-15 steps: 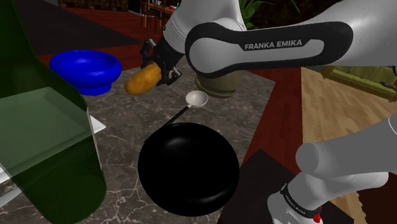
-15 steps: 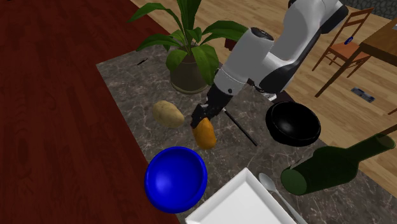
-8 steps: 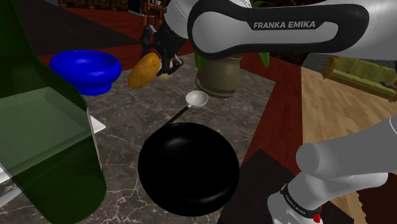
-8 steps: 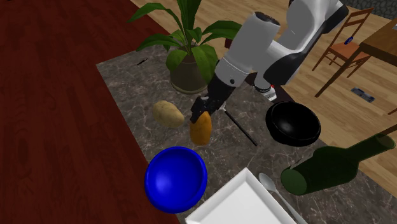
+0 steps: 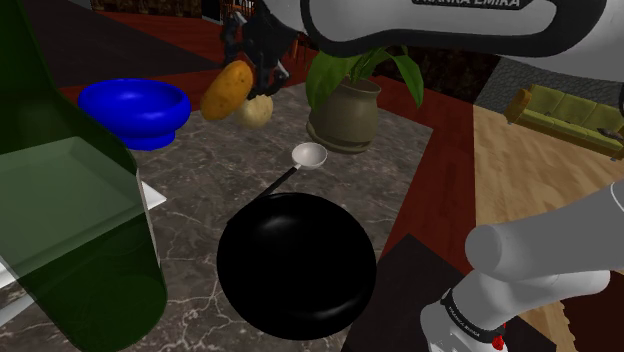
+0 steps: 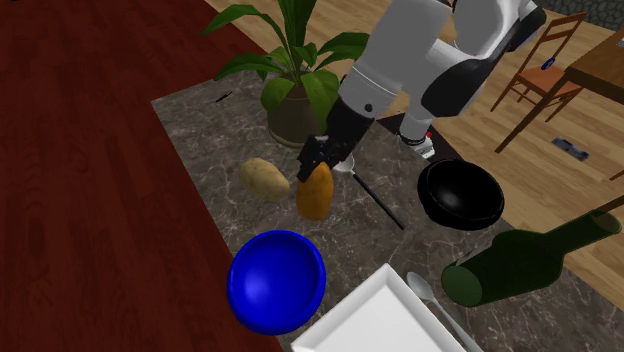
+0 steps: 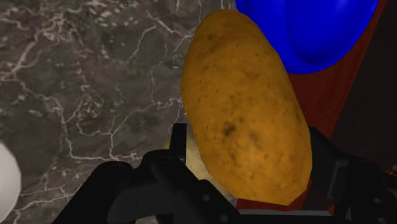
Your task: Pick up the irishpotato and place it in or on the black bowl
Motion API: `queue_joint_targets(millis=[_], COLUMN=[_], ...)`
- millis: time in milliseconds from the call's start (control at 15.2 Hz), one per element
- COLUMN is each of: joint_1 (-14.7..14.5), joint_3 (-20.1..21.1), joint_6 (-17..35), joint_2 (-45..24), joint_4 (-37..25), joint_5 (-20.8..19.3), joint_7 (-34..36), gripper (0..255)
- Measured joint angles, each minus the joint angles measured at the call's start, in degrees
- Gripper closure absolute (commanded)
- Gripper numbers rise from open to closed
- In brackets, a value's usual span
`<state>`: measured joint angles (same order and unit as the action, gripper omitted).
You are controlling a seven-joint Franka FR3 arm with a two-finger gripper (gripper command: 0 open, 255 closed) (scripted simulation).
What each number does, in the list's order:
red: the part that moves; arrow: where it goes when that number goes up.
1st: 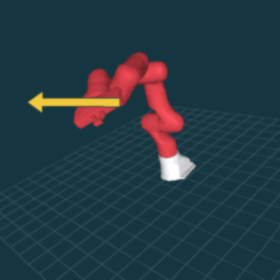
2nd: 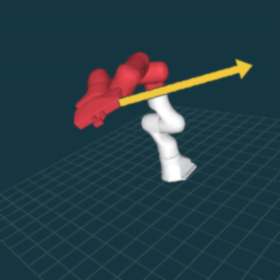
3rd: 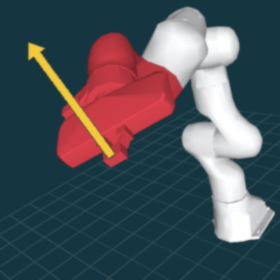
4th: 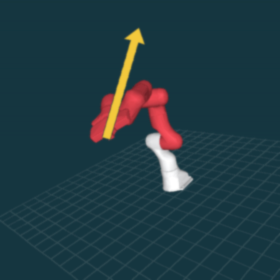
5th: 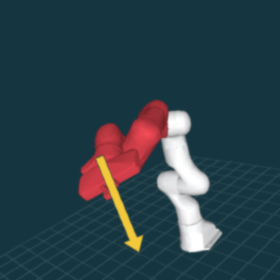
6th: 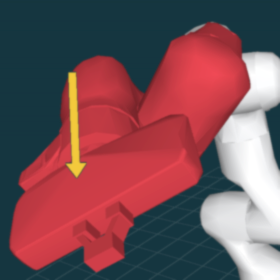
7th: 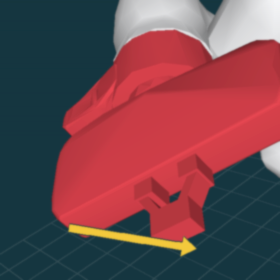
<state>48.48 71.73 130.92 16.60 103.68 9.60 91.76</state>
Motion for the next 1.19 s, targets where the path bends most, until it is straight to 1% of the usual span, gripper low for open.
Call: queue_joint_targets(millis=[132, 528, 594, 660, 726, 990, 1188], joint_1=[-0.13, 1.79, 0.29, -1.87, -4.85, -14.31, -19.63], joint_3=[-0.45, 1.08, -0.63, -2.75, -6.01, -14.83, -19.07], joint_6=[-1.56, -5.89, -6.42, -6.78, -7.26, -9.06, -10.84], joint_2=[0.04, -1.23, -0.25, 1.34, 3.46, 11.97, 17.49], joint_4=[-1.49, -6.74, -6.43, -5.52, -4.11, 1.78, 5.49], joint_5=[0.01, -1.48, -0.62, 0.70, 2.55, 8.57, 11.50], joint_7=[-0.08, 0.58, 0.27, 0.05, -0.72, -1.82, -1.75], gripper=[255, 255, 255, 255, 255, 255, 255])
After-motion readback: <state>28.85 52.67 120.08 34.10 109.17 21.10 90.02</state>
